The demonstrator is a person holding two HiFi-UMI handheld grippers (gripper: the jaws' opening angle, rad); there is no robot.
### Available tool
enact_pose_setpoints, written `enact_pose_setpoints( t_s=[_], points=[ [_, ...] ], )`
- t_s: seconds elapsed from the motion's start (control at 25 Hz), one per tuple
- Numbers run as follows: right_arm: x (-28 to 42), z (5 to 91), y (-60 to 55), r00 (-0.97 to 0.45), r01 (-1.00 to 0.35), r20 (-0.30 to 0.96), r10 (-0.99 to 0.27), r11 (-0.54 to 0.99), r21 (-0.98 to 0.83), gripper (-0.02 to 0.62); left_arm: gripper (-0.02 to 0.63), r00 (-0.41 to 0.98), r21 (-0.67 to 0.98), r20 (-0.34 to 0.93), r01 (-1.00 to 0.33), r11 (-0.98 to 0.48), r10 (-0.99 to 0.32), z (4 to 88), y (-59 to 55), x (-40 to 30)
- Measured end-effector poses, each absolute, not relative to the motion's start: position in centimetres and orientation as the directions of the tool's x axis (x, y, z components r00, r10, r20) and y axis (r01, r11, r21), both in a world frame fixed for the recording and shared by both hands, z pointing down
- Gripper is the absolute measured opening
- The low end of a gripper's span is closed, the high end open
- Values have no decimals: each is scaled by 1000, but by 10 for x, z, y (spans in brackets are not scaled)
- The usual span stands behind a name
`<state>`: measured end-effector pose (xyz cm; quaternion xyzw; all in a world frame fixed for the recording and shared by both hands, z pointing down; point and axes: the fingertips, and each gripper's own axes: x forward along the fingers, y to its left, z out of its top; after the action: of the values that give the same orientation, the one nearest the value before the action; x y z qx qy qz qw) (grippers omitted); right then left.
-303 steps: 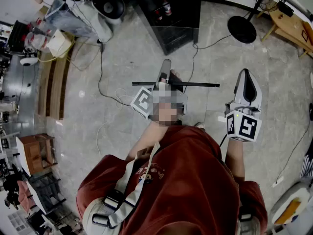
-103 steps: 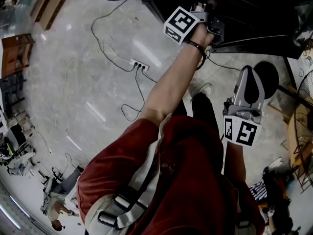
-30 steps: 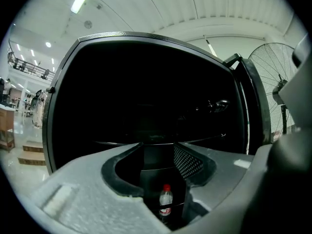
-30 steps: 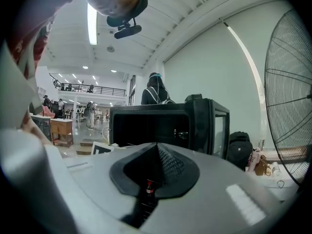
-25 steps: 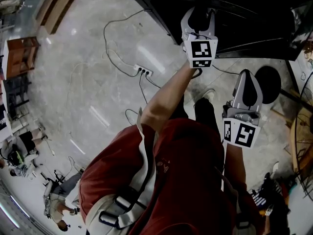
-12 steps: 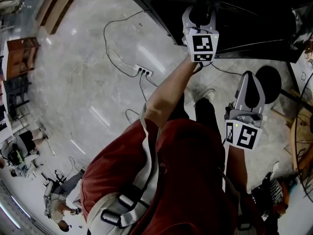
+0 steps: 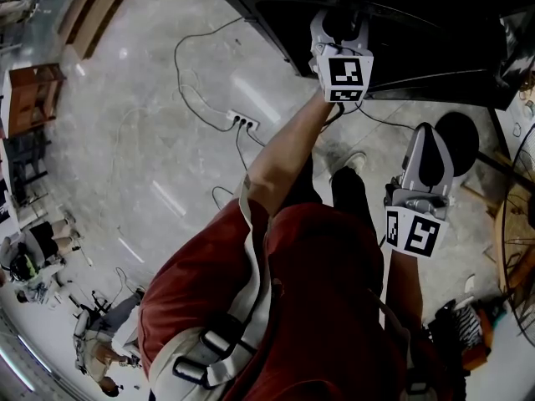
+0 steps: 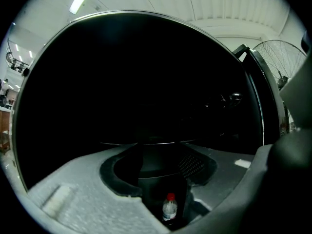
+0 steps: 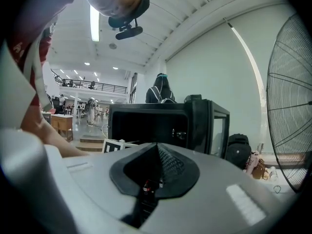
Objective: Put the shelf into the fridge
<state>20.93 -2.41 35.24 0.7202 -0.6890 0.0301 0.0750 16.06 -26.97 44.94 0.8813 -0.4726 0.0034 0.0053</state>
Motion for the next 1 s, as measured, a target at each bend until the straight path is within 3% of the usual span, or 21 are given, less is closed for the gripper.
enact_pose_setpoints(
  t_s=[1.0],
  points=[
    [207,340,-22,26,-999,88,-996,-23,31,-2,233,621,7,70,-783,-622,-781,442,-192,130]
  ],
)
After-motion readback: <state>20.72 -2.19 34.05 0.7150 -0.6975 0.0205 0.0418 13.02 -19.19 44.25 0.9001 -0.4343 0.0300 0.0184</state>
